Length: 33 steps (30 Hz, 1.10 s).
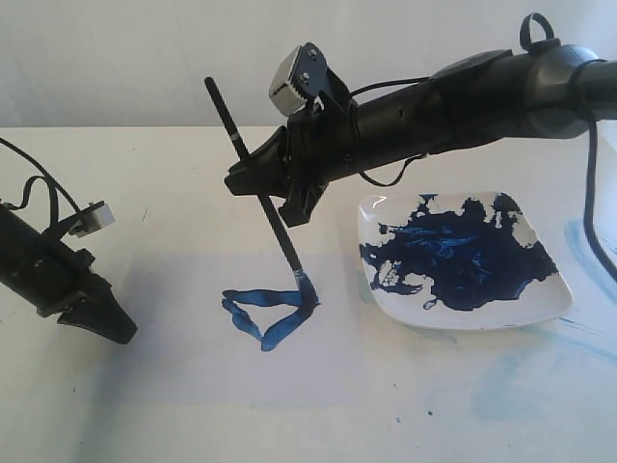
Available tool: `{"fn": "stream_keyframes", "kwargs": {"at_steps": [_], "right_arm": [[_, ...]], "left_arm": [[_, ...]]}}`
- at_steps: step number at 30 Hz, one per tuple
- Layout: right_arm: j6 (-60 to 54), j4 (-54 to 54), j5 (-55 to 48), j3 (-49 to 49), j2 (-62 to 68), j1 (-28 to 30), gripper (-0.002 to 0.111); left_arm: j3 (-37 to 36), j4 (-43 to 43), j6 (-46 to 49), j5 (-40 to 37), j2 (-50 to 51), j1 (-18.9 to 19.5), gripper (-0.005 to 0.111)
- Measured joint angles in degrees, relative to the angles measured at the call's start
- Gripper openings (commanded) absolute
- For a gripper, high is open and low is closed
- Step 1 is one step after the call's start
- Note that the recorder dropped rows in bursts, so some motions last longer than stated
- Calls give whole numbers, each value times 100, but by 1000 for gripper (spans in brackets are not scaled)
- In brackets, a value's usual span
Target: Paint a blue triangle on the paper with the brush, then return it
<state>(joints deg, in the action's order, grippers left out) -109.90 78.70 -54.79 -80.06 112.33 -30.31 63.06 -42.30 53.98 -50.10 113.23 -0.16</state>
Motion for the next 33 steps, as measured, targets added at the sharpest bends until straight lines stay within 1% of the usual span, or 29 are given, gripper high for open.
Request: {"fn": "stream_keyframes", "kwargs": {"at_steps": [27, 33], "right_arm": [[0, 0, 96, 0, -4, 0, 0], [0, -41, 141, 0, -181, 0, 0]], "left_arm": [[0, 0, 0, 0, 0, 0, 0], [0, 0, 0, 0, 0, 0, 0]]}}
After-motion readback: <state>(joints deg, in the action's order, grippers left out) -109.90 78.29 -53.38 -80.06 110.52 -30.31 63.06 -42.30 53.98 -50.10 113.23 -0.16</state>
